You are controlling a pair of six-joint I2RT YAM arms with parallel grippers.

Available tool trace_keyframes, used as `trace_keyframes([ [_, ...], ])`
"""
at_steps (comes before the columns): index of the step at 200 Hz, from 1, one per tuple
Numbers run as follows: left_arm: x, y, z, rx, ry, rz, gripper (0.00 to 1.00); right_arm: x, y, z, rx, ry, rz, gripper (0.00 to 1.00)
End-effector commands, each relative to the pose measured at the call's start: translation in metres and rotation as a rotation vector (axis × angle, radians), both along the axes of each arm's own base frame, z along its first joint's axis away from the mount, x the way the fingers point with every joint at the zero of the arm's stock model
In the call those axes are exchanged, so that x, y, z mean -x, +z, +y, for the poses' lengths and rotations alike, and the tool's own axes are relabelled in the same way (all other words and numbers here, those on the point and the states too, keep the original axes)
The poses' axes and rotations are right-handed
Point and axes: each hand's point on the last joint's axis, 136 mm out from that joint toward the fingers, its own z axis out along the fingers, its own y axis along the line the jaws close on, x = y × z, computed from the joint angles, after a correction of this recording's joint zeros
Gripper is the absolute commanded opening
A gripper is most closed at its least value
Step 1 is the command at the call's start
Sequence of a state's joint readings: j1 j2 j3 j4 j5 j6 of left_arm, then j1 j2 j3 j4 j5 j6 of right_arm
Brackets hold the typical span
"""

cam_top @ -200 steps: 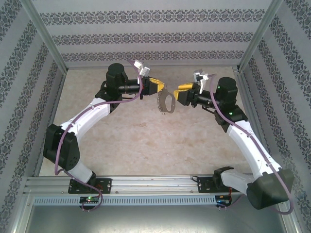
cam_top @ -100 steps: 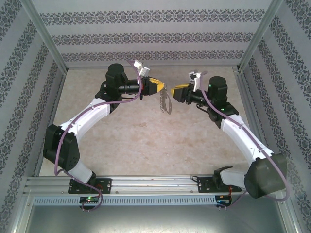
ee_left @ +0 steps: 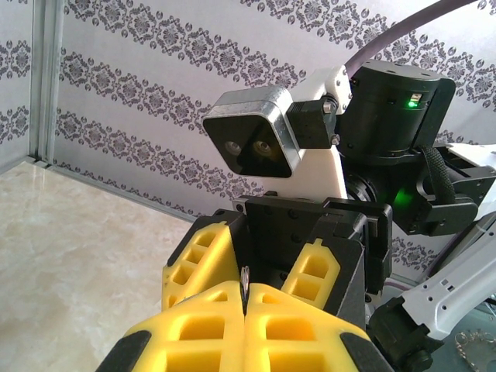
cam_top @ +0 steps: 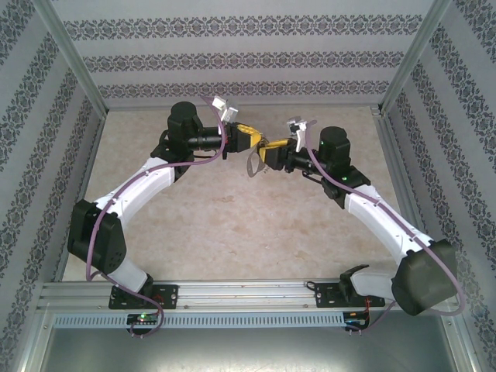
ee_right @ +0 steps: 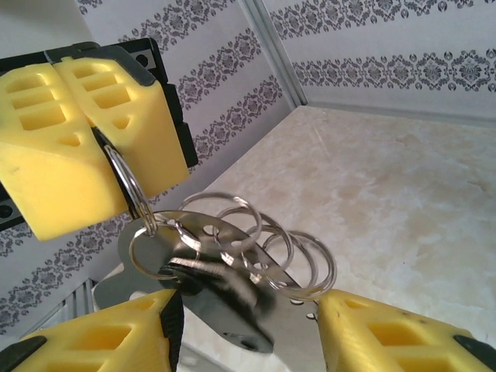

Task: Put the keys on the keyring

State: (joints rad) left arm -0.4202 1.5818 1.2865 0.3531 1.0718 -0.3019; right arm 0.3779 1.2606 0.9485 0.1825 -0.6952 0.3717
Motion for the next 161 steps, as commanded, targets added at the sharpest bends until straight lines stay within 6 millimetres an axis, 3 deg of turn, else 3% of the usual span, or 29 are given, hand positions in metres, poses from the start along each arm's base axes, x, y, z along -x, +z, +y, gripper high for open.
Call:
trace_keyframes([
  [1,0.017,0.024,-0.001,0.049,-0.038,-0.076,0.0,-0.003,0.007,0.008,-0.016,0.008,-0.036,0.5],
  [27,0.015,0.023,-0.002,0.055,-0.036,-0.07,0.0,-0.001,0.009,0.014,-0.027,0.042,-0.039,0.48],
  [48,0.015,0.023,-0.002,0.059,-0.035,-0.069,0.0,0.003,0.009,0.016,-0.035,0.067,-0.04,0.42],
  [91,0.015,0.023,-0.002,0.062,-0.038,-0.066,0.0,0.013,0.009,0.019,-0.044,0.12,-0.041,0.2],
  [118,0.014,0.024,-0.002,0.064,-0.037,-0.069,0.0,0.014,0.008,0.015,-0.042,0.115,-0.041,0.11],
  [135,0.014,0.024,-0.002,0.067,-0.033,-0.07,0.0,0.015,0.008,0.014,-0.041,0.116,-0.041,0.0],
  [161,0.014,0.028,-0.002,0.085,-0.034,-0.076,0.0,0.016,0.011,0.017,-0.049,0.133,-0.038,0.0],
])
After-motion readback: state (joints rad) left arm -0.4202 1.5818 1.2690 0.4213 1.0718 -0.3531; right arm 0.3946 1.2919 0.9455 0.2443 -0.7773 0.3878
